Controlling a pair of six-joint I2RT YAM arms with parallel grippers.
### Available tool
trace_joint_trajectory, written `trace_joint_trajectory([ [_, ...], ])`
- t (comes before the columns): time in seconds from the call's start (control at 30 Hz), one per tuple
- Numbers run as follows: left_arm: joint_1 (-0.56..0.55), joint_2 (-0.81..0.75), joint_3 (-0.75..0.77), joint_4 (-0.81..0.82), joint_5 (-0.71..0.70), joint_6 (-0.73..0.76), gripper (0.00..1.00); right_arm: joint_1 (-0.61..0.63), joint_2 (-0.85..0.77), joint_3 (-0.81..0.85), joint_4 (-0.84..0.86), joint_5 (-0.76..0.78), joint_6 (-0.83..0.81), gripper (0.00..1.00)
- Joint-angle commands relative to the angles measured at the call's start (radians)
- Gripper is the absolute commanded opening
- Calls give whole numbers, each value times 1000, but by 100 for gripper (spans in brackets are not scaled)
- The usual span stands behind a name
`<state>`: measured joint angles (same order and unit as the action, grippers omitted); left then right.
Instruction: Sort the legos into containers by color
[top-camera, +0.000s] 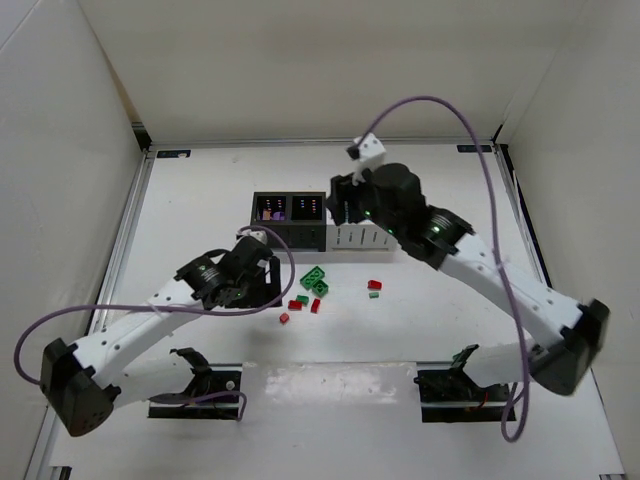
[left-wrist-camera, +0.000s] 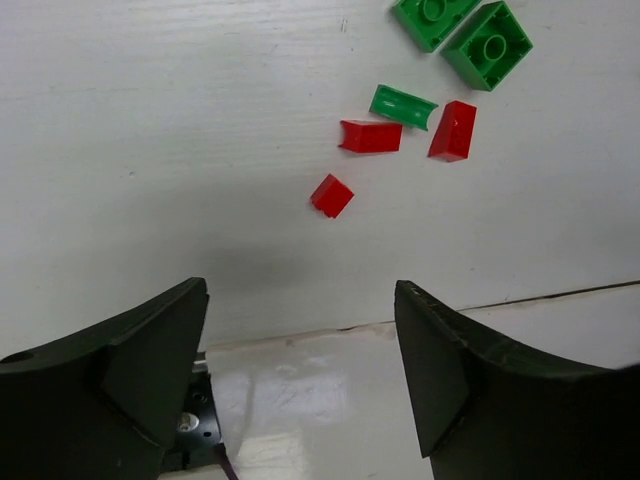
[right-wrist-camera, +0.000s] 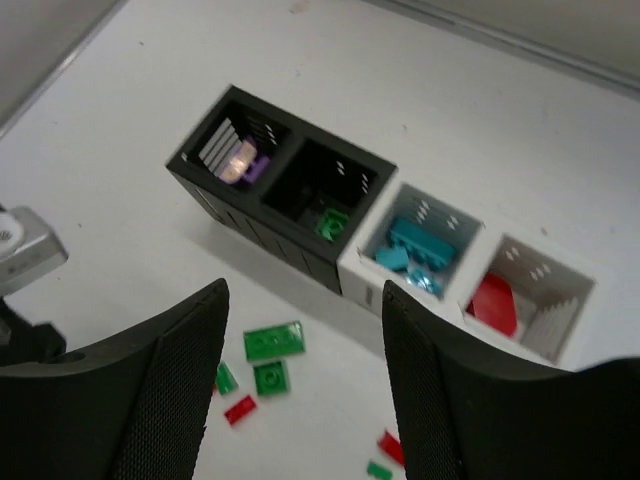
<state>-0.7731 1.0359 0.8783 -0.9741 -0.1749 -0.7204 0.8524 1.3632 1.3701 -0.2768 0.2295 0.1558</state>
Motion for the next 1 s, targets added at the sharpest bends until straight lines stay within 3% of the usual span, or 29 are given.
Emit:
trace_joint_trajectory([
  [0.0,5,77,-24,155,67,52,84,-1,-91,-141,-108,88,73,66],
  [0.2,-14,229,-30,255,121,52,73,-4,-268,-272,-240,168,174,66],
  [0.43,-40,348,-73,304,140,-14,69,-92,-380,-361,-252,119,223,66],
  [0.97,-51,461,-76,293,66,-100,59,-124,-444,-408,-302,131,245,66],
])
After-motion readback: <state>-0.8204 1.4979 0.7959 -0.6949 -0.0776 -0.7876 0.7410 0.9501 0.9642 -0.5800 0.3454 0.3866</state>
